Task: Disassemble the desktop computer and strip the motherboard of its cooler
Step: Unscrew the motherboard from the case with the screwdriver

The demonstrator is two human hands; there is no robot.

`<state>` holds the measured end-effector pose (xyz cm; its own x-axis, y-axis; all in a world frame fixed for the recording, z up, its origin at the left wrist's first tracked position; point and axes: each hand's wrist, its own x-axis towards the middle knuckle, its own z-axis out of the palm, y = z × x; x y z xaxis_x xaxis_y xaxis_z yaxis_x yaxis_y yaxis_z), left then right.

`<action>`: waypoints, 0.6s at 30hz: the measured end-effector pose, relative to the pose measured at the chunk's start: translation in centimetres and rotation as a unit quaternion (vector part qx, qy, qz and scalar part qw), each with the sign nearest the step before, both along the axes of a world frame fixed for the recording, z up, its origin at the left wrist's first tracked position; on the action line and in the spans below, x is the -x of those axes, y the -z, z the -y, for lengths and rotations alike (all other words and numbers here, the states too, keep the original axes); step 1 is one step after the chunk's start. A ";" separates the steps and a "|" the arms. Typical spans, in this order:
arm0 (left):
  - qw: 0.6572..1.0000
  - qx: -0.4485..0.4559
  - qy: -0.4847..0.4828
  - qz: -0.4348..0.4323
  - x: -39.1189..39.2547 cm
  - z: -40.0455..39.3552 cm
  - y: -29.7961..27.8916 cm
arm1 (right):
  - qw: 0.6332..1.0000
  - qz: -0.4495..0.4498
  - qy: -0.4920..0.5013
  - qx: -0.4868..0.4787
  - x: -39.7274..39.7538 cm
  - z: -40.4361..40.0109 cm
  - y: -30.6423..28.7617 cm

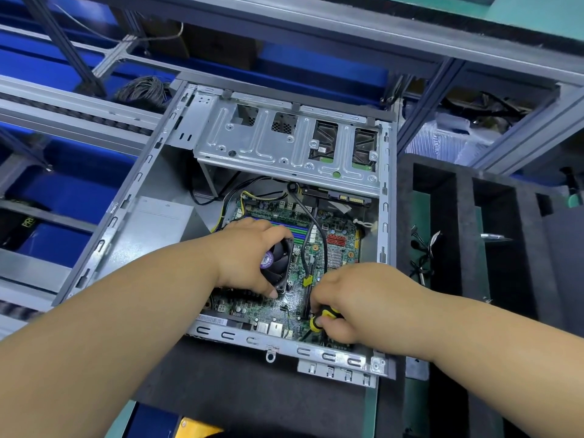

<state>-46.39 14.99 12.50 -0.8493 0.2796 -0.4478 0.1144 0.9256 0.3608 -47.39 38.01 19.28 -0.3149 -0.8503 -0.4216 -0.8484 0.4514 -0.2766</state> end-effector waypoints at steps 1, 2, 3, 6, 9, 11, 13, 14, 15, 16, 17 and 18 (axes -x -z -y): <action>1.000 0.002 0.001 -0.001 0.0 0.0 0.0 | 1.000 -0.001 -0.002 -0.001 0.0 0.0 0.0; 1.000 0.004 0.002 -0.001 0.0 0.0 0.0 | 1.000 -0.008 -0.005 -0.002 0.0 0.0 0.1; 1.000 0.005 0.003 -0.002 0.0 0.0 0.0 | 1.000 -0.021 -0.012 -0.003 -0.1 0.0 0.2; 1.000 0.001 0.003 -0.004 0.0 0.1 0.2 | 0.996 -0.079 -0.041 -0.013 -0.6 0.0 0.6; 1.000 -0.004 0.002 -0.001 0.1 0.1 0.2 | 0.994 -0.093 -0.049 -0.027 -1.0 0.2 0.2; 1.000 -0.004 0.002 0.001 0.2 0.2 0.2 | 0.996 -0.076 -0.038 -0.038 -0.9 0.5 0.0; 1.000 -0.002 0.004 0.001 0.2 0.1 0.2 | 0.997 -0.041 -0.028 -0.050 -0.7 0.8 0.0; 1.000 -0.001 0.005 0.000 0.2 0.1 0.2 | 0.998 -0.022 -0.026 -0.058 -0.6 1.0 -0.1; 1.000 -0.001 0.005 0.001 0.2 0.1 0.2 | 0.997 -0.006 -0.027 -0.066 -0.4 1.1 -0.1; 1.000 0.000 0.005 0.001 0.2 0.1 0.2 | 0.997 0.006 -0.032 -0.074 -0.2 1.2 -0.2; 1.000 0.002 0.006 -0.001 0.2 0.1 0.2 | 0.996 0.011 -0.039 -0.080 -0.1 1.3 -0.2; 1.000 0.003 0.007 -0.002 0.2 0.1 0.2 | 0.995 0.012 -0.048 -0.082 -0.1 1.4 -0.3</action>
<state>-46.59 14.89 12.27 -0.8477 0.2878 -0.4457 0.1282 0.9263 0.3544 -47.30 36.64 19.58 -0.2244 -0.7948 -0.5639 -0.8838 0.4098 -0.2259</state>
